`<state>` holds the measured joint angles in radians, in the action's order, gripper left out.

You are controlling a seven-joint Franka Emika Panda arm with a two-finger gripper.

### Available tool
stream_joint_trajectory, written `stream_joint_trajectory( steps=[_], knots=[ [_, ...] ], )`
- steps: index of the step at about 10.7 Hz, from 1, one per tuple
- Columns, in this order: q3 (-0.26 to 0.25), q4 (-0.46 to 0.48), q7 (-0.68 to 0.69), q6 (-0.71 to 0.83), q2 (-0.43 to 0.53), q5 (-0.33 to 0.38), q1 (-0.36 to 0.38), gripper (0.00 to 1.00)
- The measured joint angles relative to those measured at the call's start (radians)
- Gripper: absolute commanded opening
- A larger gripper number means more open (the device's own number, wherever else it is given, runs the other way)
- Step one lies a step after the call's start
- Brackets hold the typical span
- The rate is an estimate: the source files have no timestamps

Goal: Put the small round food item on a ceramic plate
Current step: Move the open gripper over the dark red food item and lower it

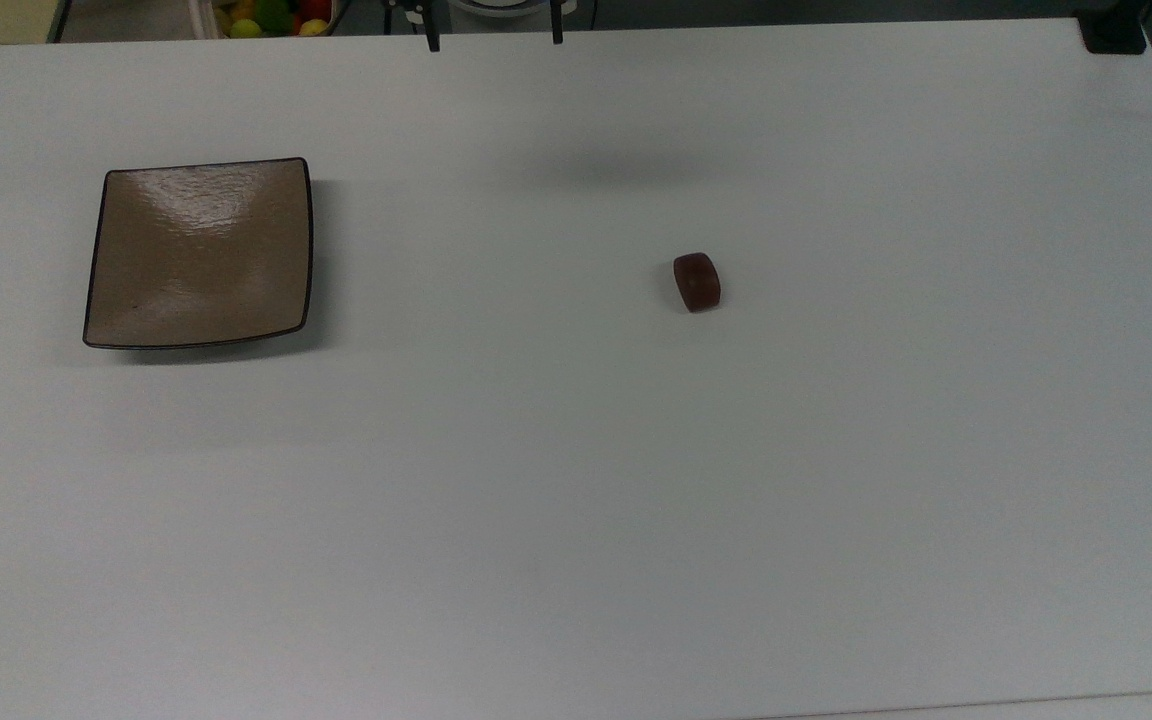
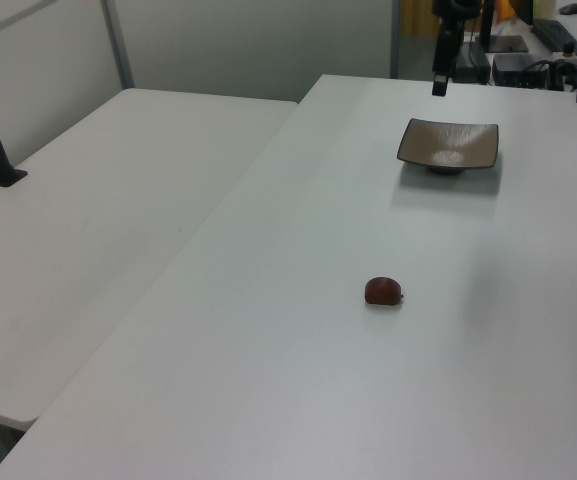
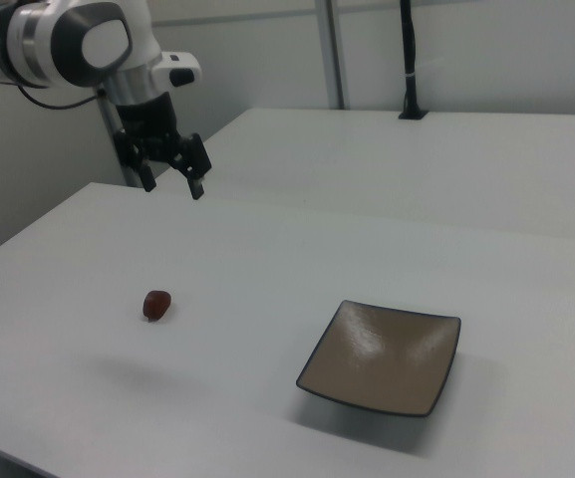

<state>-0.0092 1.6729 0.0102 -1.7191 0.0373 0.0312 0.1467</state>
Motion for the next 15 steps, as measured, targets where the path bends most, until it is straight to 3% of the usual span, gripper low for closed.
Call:
stream_joint_trajectory(
  steps=[5,8,15],
  knots=[
    [0.053,-0.009,0.000,-0.011,-0.036,0.005,0.069,1.00],
    [0.110,0.002,-0.045,-0.127,-0.107,0.005,0.087,1.00],
    [0.116,0.042,-0.136,-0.306,-0.295,-0.011,0.147,1.00]
  ],
)
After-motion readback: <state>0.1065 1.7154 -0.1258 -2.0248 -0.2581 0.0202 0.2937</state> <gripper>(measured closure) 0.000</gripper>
